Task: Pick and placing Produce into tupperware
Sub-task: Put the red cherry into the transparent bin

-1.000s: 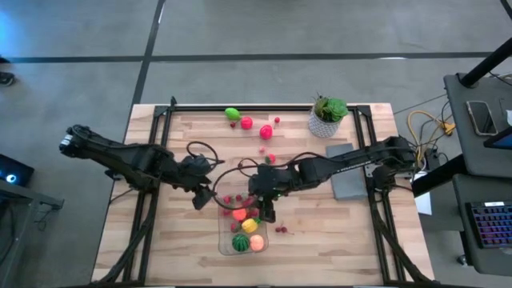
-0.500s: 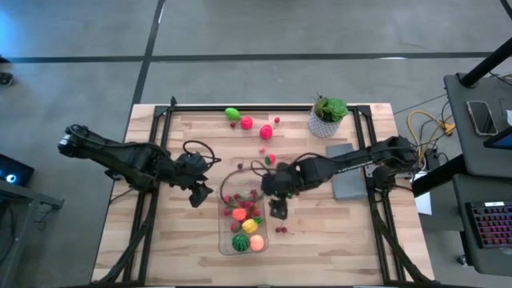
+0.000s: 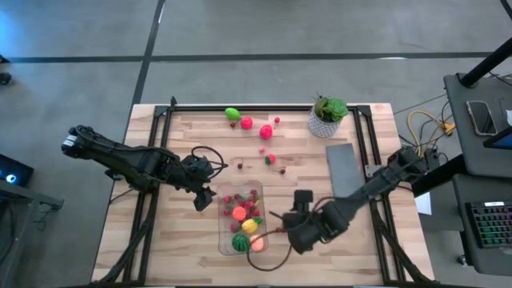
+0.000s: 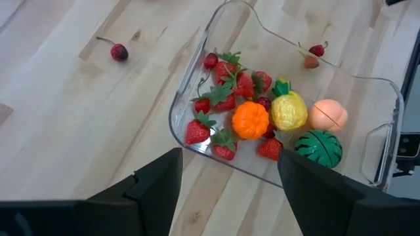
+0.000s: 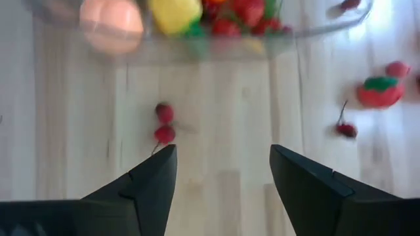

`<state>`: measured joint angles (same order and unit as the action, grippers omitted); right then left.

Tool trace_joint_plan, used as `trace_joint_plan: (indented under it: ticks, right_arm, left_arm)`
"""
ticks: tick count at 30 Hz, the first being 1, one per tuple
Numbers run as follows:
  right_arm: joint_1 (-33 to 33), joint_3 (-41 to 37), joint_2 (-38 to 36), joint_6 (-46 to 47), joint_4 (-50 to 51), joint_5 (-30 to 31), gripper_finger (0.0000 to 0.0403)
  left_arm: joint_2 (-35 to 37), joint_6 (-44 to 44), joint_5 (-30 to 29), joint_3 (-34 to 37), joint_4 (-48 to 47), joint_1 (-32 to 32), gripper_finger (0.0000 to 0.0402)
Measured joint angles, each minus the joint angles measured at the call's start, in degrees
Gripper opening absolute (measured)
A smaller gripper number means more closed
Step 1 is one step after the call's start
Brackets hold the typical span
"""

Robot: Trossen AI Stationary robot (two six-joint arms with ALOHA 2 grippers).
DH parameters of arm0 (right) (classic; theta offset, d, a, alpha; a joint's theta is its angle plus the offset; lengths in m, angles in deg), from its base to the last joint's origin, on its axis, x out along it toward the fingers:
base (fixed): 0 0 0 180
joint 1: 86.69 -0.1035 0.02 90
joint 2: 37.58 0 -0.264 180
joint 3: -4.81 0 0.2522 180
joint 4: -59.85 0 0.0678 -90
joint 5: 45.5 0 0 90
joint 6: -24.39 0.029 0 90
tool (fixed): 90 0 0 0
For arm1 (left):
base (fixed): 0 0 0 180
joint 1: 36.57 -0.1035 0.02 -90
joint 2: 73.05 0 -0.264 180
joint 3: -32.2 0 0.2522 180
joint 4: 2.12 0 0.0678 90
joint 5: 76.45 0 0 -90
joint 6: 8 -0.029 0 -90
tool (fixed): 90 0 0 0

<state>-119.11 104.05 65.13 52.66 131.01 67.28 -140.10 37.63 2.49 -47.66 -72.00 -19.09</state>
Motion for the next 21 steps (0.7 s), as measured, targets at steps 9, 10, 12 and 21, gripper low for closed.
trace_joint_plan:
  ticks: [9, 10, 12, 21]
  right_arm:
    - [-4.9, -4.3, 0.2, 9.3, -2.9, 0.2, 0.0239]
    - [-5.1, -4.3, 0.2, 9.7, -3.3, 0.2, 0.0239]
    - [-5.1, -4.3, 0.2, 12.8, -3.8, 0.3, 0.0239]
    - [-5.2, -4.2, 0.4, 27.1, -3.7, 7.3, 0.024]
  left_arm:
    - [0.4, -0.9, 0.6, 0.0, -0.4, 0.1, 0.0235]
    - [0.6, -1.4, 0.4, 0.0, -0.4, 0.1, 0.0235]
    - [0.9, -2.1, -0.6, 0.0, -0.4, 0.1, 0.0235]
    - [2.3, -10.0, -1.9, -0.2, -0.3, -10.3, 0.0235]
